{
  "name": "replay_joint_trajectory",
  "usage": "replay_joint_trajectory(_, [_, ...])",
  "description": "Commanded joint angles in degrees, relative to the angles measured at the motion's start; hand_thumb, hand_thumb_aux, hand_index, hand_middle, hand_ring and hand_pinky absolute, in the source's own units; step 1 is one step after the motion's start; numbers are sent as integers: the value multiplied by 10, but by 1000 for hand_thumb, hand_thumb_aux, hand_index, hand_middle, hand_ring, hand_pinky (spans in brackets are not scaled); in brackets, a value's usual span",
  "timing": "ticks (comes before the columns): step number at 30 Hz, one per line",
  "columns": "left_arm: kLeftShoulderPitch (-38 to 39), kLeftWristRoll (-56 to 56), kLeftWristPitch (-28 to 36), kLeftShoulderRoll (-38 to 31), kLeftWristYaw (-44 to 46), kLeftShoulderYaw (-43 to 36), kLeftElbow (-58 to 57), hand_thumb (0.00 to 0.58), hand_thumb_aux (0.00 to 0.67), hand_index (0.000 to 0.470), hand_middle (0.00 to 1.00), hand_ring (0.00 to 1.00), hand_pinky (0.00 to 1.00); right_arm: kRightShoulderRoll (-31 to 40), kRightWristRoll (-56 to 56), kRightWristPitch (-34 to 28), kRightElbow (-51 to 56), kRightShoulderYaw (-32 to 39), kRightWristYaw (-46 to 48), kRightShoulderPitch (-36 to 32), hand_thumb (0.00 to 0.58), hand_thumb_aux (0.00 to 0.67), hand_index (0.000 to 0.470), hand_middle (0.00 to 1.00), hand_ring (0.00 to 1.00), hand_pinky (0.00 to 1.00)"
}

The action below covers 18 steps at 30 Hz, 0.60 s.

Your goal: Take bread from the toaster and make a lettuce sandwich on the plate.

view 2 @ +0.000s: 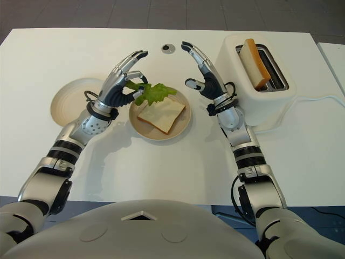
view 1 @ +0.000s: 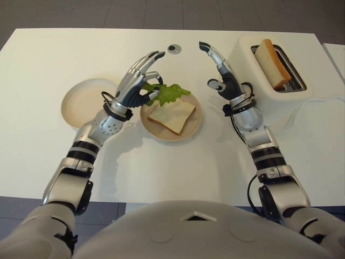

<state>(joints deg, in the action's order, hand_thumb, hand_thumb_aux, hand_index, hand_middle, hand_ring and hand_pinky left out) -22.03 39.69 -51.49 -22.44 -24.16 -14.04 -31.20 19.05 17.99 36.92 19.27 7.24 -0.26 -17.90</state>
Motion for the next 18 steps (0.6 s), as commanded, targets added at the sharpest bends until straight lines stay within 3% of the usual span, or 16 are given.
replay_joint_trajectory(1, [-1,37,6,25,-19,-34,-9,580,670,470,0,0,0,-2,-10,-7,3,-7,6,-9,0,0,0,0,0,0])
replay_joint_trajectory(6, [15,102,19,52,-23,-112,-15,580,670,470,0,0,0,-4,-19,-8,2,-10,14,-9,0,0,0,0,0,0])
replay_joint_trajectory(12, [-16,105,65,49,-76,-92,-35,580,670,470,0,0,0,-7,-21,-8,10,-10,18,-12,0,0,0,0,0,0])
replay_joint_trajectory(18, [0,105,77,25,-54,-108,-22,580,670,470,0,0,0,-10,-27,-11,8,-11,24,-9,0,0,0,0,0,0])
